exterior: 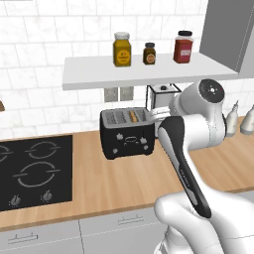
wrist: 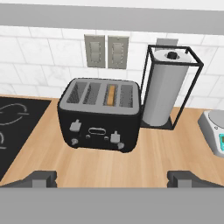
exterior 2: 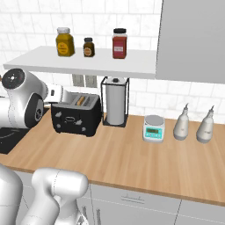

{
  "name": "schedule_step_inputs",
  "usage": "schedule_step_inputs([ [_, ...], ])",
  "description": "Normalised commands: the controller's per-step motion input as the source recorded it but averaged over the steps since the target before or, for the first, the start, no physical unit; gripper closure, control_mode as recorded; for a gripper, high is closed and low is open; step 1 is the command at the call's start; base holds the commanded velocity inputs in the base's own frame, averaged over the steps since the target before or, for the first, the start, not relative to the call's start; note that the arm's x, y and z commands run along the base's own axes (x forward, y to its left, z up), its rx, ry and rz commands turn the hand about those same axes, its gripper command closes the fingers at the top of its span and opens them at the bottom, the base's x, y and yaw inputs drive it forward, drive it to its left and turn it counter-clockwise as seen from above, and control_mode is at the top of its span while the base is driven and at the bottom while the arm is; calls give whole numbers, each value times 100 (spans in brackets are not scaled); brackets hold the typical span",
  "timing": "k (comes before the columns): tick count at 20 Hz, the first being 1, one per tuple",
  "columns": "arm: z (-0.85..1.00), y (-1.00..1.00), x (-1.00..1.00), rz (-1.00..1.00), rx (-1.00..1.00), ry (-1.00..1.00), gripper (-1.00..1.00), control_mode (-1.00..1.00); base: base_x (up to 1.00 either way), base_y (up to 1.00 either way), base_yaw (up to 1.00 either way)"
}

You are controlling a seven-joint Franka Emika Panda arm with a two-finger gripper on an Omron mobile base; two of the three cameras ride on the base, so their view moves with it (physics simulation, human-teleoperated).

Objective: Start the toaster. Once the lever pops up, take the bread to the plate on the dining counter.

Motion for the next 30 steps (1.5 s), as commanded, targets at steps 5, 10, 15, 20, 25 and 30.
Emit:
schedule_step_inputs([
  [5,0,0,0,0,0,0,-100,-100,0,0,0],
  [10,0,0,0,0,0,0,-100,-100,0,0,0],
  [15,0,0,0,0,0,0,-100,-100,0,0,0],
  [20,0,0,0,0,0,0,-100,-100,0,0,0],
  [25,0,0,0,0,0,0,-100,-100,0,0,0],
  [30,0,0,0,0,0,0,-100,-100,0,0,0],
])
